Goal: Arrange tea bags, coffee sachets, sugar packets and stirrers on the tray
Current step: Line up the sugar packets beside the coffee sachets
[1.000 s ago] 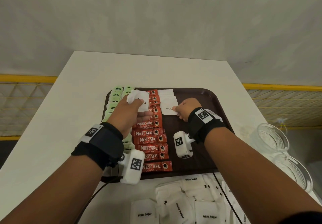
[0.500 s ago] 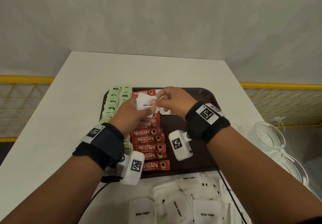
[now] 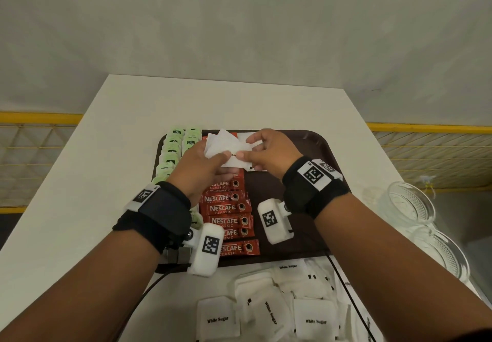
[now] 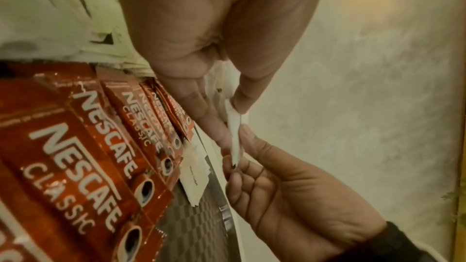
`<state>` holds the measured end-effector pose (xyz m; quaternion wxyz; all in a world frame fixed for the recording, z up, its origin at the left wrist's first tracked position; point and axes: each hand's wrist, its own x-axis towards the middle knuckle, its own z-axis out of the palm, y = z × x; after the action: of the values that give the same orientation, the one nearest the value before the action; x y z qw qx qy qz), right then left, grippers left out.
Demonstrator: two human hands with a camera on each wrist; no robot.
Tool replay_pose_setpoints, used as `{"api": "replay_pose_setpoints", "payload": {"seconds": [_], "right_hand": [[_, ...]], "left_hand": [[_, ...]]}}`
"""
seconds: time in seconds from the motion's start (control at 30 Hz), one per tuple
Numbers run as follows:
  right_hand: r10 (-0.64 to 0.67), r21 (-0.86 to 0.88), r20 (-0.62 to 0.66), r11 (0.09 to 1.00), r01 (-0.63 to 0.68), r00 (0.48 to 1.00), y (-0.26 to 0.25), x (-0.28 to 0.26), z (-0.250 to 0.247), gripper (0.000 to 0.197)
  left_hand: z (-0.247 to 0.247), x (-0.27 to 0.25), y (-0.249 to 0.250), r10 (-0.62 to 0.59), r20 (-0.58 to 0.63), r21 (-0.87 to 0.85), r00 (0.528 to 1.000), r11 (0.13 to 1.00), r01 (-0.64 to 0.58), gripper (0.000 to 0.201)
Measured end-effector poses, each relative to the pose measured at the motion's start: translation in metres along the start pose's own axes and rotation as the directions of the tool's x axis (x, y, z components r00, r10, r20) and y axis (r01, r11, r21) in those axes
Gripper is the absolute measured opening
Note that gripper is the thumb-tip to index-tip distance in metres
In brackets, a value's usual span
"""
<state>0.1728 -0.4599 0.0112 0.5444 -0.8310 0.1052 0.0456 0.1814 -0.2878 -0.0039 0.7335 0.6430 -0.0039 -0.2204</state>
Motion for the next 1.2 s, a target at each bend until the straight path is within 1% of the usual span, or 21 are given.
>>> {"api": "replay_pose_setpoints", "payload": {"seconds": [0.07, 0.13, 0.23, 0.4, 0.5, 0.6, 0.77, 0.87, 0.97, 1.03, 1.1, 1.13, 1.2], "right_hand": [[0.069, 0.119, 0.039, 0.99, -0.073, 0.997, 0.005, 0.002, -0.001, 0.032], [0.08, 0.162, 0.0, 0.984, -0.079, 0.997, 0.01, 0.005, -0.006, 0.024], [0.098, 0.094, -0.111, 0.992, -0.088, 0.989, 0.02, 0.013, -0.02, 0.011], [0.232, -0.019, -0.083, 0.972, -0.234, 0.969, 0.044, 0.018, -0.029, 0.011], [0.263, -0.051, -0.109, 0.962, -0.27, 0.959, 0.052, 0.02, -0.023, 0.014], [0.259, -0.066, -0.144, 0.961, -0.27, 0.955, 0.051, 0.021, -0.018, 0.017], [0.254, -0.199, -0.15, 0.939, -0.281, 0.956, 0.044, 0.026, -0.015, 0.018], [0.252, -0.279, -0.142, 0.918, -0.283, 0.957, 0.042, 0.027, -0.014, 0.022], [0.237, -0.296, -0.167, 0.914, -0.278, 0.957, 0.04, 0.026, -0.013, 0.024], [0.235, -0.365, -0.135, 0.891, -0.269, 0.963, 0.039, 0.027, -0.013, 0.025], [0.242, -0.373, -0.131, 0.886, -0.274, 0.961, 0.042, 0.028, -0.013, 0.029], [0.233, -0.362, -0.147, 0.892, -0.271, 0.961, 0.044, 0.029, -0.013, 0.029], [0.16, -0.38, -0.214, 0.895, -0.234, 0.963, 0.045, 0.026, -0.014, 0.03]], "left_hand": [[0.0, 0.001, 0.0, 0.019, -0.007, 0.003, 1.0, 1.0, -0.019, 0.036], [-0.003, 0.001, 0.0, 0.01, -0.028, -0.021, 1.0, 1.0, -0.011, 0.034], [-0.008, 0.002, 0.002, -0.036, -0.082, -0.078, 0.996, 0.996, 0.03, 0.033], [-0.011, 0.002, 0.002, -0.051, -0.107, -0.068, 0.993, 0.997, 0.044, 0.038], [-0.008, 0.001, 0.002, -0.051, -0.1, -0.062, 0.994, 0.997, 0.045, 0.034], [-0.006, 0.0, 0.001, -0.057, -0.099, -0.066, 0.993, 0.997, 0.051, 0.032], [-0.006, -0.003, 0.001, -0.072, -0.089, -0.049, 0.993, 0.997, 0.067, 0.028], [-0.007, -0.004, 0.002, -0.074, -0.08, -0.033, 0.994, 0.997, 0.072, 0.028], [-0.008, -0.006, 0.002, -0.073, -0.075, -0.008, 0.995, 0.997, 0.072, 0.026], [-0.008, -0.007, 0.001, -0.075, -0.073, -0.003, 0.995, 0.997, 0.075, 0.027], [-0.009, -0.008, 0.001, -0.083, -0.078, -0.002, 0.994, 0.997, 0.083, 0.029], [-0.009, -0.008, 0.0, -0.086, -0.078, 0.0, 0.993, 0.996, 0.086, 0.031], [-0.009, -0.008, 0.0, -0.082, -0.064, 0.014, 0.995, 0.996, 0.083, 0.034]]}}
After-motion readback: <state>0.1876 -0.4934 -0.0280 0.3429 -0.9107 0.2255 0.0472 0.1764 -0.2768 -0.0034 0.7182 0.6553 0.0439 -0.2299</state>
